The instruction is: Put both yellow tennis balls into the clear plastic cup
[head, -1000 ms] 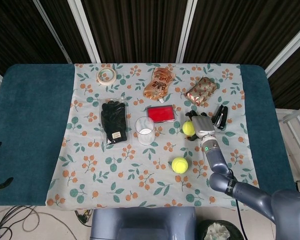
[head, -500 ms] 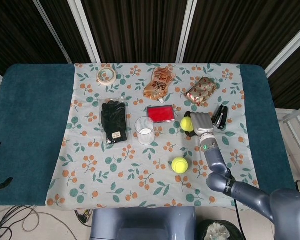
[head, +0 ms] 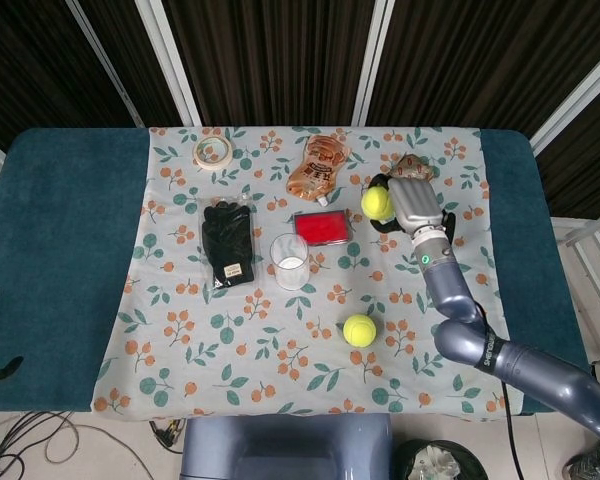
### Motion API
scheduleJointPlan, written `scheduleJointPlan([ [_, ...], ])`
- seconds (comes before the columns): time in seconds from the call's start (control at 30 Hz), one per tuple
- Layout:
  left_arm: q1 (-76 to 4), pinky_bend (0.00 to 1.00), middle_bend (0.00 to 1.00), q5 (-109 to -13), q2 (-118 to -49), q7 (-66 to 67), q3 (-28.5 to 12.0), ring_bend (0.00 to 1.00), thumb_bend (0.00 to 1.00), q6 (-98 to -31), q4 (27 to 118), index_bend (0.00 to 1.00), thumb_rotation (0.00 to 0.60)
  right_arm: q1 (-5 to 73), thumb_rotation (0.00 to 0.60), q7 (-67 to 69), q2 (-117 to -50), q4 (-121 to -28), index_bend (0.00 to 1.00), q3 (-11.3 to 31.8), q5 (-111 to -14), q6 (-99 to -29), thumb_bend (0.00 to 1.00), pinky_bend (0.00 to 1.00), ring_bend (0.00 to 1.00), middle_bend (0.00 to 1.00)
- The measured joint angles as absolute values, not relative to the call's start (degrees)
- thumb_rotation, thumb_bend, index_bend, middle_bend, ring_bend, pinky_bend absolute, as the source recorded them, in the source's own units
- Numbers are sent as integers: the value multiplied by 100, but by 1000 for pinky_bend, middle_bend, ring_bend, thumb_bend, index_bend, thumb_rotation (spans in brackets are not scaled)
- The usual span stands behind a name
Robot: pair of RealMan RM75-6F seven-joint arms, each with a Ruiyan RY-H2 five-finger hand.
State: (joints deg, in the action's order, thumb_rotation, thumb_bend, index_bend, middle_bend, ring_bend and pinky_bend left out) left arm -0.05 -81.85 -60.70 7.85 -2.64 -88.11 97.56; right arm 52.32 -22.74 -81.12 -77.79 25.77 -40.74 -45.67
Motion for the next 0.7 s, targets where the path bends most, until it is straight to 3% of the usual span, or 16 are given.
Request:
scheduleJointPlan([
  [0.3,13,104,0,-8187,-6057,827,-280,0,41,-8868,9788,101,600,5653,600,-2467,-7617,-9089,555,2824,-3368,-4634,470,1,619,495],
  [0.7,20,104,0,-8157,-6004,718,-290,0,41,-8849,9797,102,600,6322,600,-2796,-7806,-9622,490,2607,-2755,-4898,470,0,579,440],
])
